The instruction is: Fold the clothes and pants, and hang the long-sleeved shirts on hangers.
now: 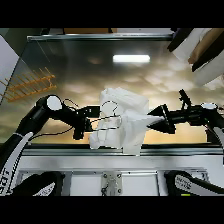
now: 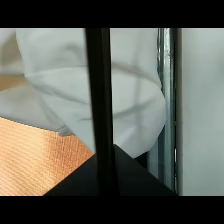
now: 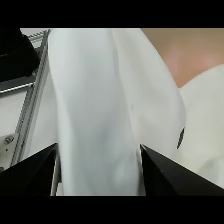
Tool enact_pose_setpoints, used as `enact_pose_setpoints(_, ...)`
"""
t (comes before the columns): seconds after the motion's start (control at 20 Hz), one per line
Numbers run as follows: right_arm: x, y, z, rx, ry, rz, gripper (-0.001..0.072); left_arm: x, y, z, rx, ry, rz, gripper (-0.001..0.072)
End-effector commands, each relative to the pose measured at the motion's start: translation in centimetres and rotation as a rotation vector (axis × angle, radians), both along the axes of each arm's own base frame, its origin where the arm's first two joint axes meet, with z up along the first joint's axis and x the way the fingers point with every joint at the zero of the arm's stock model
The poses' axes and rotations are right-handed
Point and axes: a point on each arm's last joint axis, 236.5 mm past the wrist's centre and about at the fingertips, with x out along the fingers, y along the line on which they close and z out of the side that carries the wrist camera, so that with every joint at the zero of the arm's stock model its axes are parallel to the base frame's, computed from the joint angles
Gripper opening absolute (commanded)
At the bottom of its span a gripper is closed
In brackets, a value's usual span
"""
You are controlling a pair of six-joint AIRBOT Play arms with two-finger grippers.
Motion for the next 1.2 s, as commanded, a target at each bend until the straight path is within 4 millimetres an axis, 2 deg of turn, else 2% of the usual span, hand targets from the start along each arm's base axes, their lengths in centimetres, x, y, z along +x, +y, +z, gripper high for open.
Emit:
enact_pose_setpoints(0.0, 0.06, 0.17, 0.06, 0.006, 0.0, -0.001, 0.0572, -0.13, -0.66, 0.43, -0.031, 0.011, 0.006, 0.0013)
enact_pose_setpoints(0.4, 0.11, 0.19, 0.03, 0.004, 0.0, -0.002, 0.0569, -0.12, -0.64, 0.41, -0.03, 0.01, 0.006, 0.0013)
enact_pose_setpoints(0.45, 0.11, 0.19, 0.03, 0.004, -0.001, -0.002, 0.0537, -0.12, -0.63, 0.41, -0.03, 0.01, 0.006, 0.0013)
enact_pose_setpoints(0.5, 0.03, 0.2, 0.08, 0.006, 0.001, 0.001, 0.0328, -0.12, -0.63, 0.41, -0.03, 0.01, 0.006, 0.0013)
enact_pose_setpoints(0.55, 0.03, 0.18, 0.08, 0.006, 0.0, 0.001, 0.0065, -0.12, -0.63, 0.41, -0.03, 0.01, 0.006, 0.0013)
enact_pose_setpoints(0.6, 0.06, 0.19, 0.07, 0.006, 0.003, -0.001, 0.0018, -0.12, -0.63, 0.41, -0.03, 0.01, 0.006, 0.0013)
enact_pose_setpoints(1.15, 0.48, 0.16, -0.21, -0.007, -0.001, -0.018, 0.0016, -0.01, -0.44, 0.28, -0.021, 0.004, 0.005, 0.0013)
